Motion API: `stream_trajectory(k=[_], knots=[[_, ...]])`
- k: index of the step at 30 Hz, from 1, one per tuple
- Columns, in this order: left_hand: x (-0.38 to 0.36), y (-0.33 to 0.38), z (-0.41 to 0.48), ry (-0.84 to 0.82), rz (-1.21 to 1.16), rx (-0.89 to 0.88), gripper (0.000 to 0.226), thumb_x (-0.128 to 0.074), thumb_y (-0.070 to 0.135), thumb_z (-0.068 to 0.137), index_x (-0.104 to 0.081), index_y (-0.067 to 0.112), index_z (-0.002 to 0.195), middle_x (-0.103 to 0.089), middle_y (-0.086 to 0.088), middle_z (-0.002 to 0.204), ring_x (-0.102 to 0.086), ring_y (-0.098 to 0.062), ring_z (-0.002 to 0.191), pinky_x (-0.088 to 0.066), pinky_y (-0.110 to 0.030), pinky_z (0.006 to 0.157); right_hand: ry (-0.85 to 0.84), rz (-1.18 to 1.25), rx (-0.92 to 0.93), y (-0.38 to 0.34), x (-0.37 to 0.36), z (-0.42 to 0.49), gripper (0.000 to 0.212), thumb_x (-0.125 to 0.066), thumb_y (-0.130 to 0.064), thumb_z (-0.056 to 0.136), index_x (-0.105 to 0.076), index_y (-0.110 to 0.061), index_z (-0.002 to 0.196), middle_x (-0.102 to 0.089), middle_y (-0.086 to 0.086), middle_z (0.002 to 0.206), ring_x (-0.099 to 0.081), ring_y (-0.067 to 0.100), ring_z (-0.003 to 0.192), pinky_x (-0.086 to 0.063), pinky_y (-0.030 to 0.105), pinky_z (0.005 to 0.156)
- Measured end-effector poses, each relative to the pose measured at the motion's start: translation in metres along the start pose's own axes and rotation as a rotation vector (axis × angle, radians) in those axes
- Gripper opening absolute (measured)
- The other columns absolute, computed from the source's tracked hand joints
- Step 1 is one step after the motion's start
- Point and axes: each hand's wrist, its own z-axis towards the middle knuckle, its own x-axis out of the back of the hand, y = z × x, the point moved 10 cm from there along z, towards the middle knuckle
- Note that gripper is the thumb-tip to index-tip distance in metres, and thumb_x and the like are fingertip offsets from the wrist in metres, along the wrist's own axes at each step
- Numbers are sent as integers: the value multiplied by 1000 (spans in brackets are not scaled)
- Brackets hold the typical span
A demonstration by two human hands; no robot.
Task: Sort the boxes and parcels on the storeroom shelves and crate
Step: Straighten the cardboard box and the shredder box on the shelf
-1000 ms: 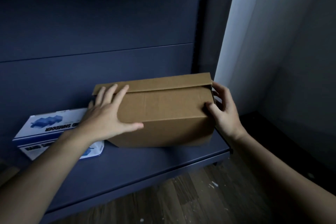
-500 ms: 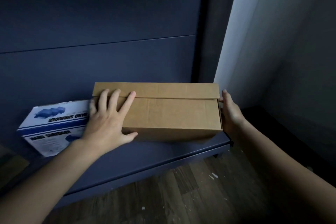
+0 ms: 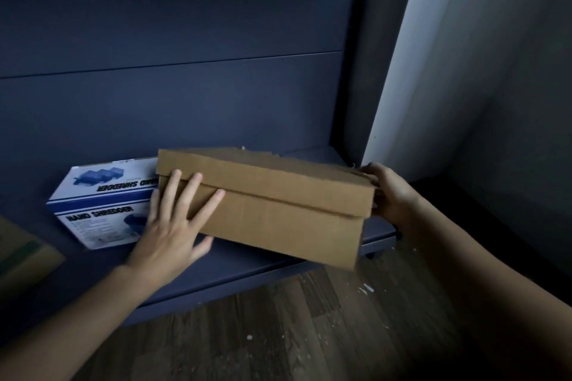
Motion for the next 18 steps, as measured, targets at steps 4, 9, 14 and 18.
stream_trajectory(k=[4,9,14,18], knots=[[-27,-13,3,-140,-76,123,80,-87,23,64,-43,13,129,-28,-31,147,-35,-53,132,-38,-75,88,27,-37,55,2,-5,0,25,-62,-17,91,-53,-15,115,-58,7,94,-60,22,88,-55,39,78],[-23,18,26,-133,-95,89,82,-92,24,54,-41,9,117,-46,-31,132,-46,-50,125,-45,-67,88,35,-203,31,16,-10,2,62,-71,-15,86,-32,-26,134,-65,12,104,-68,25,88,-56,42,83],[-24,114,32,-210,-9,-307,107,-75,45,76,0,25,150,-11,-14,160,-10,-35,148,-16,-65,113,36,-267,55,25,-9,8,75,-73,-26,86,-27,-23,146,-58,15,125,-64,28,105,-54,45,87],[-32,133,31,-221,-60,-281,107,-77,33,77,0,28,151,-18,-10,160,-18,-32,147,-21,-63,111,42,-363,162,18,-1,13,93,-75,-34,83,-13,-32,152,-20,5,159,-36,32,136,-44,47,92]])
